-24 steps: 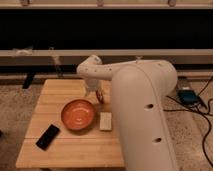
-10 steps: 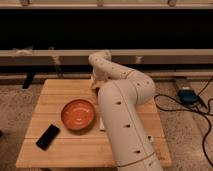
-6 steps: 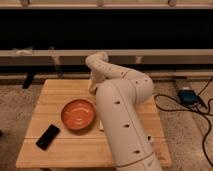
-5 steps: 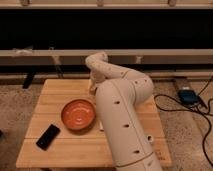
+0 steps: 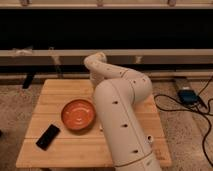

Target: Drag the pepper across the table

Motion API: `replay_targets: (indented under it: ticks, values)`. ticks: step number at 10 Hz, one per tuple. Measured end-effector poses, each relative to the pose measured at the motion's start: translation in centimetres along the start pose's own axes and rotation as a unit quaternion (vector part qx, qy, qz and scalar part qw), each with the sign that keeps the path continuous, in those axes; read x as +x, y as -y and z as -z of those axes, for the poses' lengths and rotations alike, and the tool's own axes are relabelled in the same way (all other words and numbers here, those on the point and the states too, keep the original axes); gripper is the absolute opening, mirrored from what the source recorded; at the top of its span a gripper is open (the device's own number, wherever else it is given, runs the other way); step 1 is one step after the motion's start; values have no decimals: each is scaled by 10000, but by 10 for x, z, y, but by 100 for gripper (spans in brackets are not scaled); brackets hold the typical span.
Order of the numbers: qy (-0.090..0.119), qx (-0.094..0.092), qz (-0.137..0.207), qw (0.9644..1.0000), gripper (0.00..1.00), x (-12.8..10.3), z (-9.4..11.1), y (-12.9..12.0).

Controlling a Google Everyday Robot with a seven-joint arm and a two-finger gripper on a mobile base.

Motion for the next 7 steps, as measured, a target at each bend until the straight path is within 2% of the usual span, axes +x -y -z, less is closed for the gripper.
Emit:
replay_targets:
  ticks: [2, 3, 7]
  values:
    - [-67, 21, -24, 10000, 4, 7, 3, 2]
    - [-88, 15, -26, 10000, 0, 11, 6, 2]
    - [106, -26, 31, 9999, 0, 25, 16, 8]
